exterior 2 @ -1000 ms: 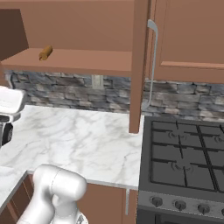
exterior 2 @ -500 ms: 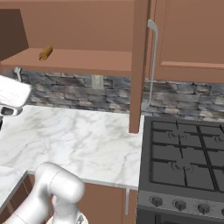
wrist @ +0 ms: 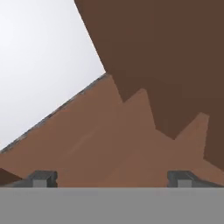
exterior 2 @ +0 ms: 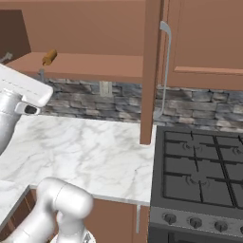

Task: Open the cabinet, retrieve the rolling pin, and place it next to the meat on the cutting board to prepare for tenderizing.

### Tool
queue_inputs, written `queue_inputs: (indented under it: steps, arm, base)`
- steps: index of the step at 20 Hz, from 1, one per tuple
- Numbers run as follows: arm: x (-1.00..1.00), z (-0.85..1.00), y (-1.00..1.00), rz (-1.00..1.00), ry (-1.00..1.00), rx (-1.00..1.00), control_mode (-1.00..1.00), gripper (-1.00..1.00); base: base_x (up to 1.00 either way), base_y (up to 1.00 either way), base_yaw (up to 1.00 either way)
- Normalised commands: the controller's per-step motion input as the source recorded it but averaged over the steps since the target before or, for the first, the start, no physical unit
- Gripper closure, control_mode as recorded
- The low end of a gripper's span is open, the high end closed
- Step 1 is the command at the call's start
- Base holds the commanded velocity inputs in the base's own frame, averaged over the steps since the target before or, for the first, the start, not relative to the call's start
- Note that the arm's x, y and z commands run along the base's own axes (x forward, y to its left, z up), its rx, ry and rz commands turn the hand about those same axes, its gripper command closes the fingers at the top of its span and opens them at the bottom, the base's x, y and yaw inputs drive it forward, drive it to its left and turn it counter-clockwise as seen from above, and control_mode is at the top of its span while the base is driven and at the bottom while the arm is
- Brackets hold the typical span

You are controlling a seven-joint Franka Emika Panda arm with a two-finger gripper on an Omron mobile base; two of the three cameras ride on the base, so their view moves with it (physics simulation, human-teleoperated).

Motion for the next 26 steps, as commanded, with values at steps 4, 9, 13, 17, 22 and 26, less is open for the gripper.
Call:
queue_inputs:
  steps: [4,9,13,17,22,26]
  arm:
    - [0.39,0.00,0.00,0.41,0.12,0.20,-1.00,-1.00]
    - [0.05,0.00,0.00,0.39,0.01,0.13,-1.00,-1.00]
    - [-0.03,0.00,0.00,0.35,0.00,0.06,-1.00,-1.00]
    - [-0.01,0.00,0.00,0.35,0.00,0.02,-1.00,-1.00]
    - [-0.02,0.00,0.00,0.31,0.00,0.00,-1.00,-1.00]
    - [0.00,0.07,0.04,0.23,0.00,-0.01,-1.00,-1.00]
  base:
    - [0.00,0.00,0.00]
    - [0.00,0.00,0.00]
    - [0.00,0.00,0.00]
    - [0.00,0.00,0.00]
    - [0.00,0.00,0.00]
    - [0.00,0.00,0.00]
